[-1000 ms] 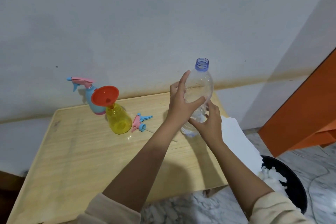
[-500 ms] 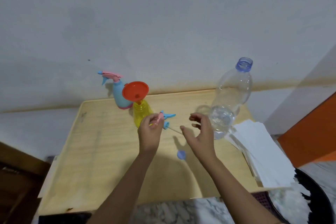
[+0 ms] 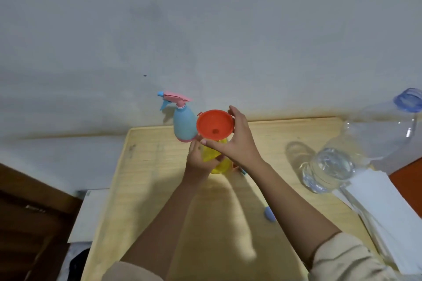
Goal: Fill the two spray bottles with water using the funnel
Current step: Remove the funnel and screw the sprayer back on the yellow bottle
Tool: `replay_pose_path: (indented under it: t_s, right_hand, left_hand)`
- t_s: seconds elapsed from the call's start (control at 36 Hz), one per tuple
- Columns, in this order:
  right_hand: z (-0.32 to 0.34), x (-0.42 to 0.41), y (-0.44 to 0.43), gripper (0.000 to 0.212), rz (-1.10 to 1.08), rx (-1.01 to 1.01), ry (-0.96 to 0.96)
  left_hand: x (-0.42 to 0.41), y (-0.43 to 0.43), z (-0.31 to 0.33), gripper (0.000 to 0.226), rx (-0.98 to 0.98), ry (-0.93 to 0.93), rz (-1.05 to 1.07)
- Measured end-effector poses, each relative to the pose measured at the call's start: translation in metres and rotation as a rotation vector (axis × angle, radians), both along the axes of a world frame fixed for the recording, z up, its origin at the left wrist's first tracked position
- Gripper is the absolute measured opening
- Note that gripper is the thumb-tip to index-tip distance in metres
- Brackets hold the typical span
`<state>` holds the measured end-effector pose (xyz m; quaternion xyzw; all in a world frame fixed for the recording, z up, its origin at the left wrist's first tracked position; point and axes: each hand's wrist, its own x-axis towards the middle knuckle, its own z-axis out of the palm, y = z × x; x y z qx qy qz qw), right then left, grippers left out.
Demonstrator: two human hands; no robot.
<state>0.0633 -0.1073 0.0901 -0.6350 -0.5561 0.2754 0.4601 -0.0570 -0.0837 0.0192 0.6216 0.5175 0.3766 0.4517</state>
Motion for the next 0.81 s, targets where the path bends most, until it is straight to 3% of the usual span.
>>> replay_pose_path:
  t_s: [0.14,0.25,0.39,0.81]
  right_hand:
    - [0.005,-0.004,0.005,0.106,-0.003,-0.028,-0.022]
    - [0.007,-0.005,0.005,0.102,-0.015,-0.024,-0.026]
    - [0.007,-0.006,0.000,0.099,-0.016,-0.029,-0.031]
    - [0.013,-0.005,-0.010,0.098,-0.033,-0.032,-0.014]
  left_hand:
    - [0.003,0.005,-0.004,0.074,-0.086,0.012,0.003]
    - [0.003,0.005,-0.005,0.063,-0.093,0.041,0.029]
    - [0.003,0.001,-0.004,0.049,-0.061,0.040,0.033]
    - [0.004,-0.006,-0.007,0.047,-0.019,0.048,0.044]
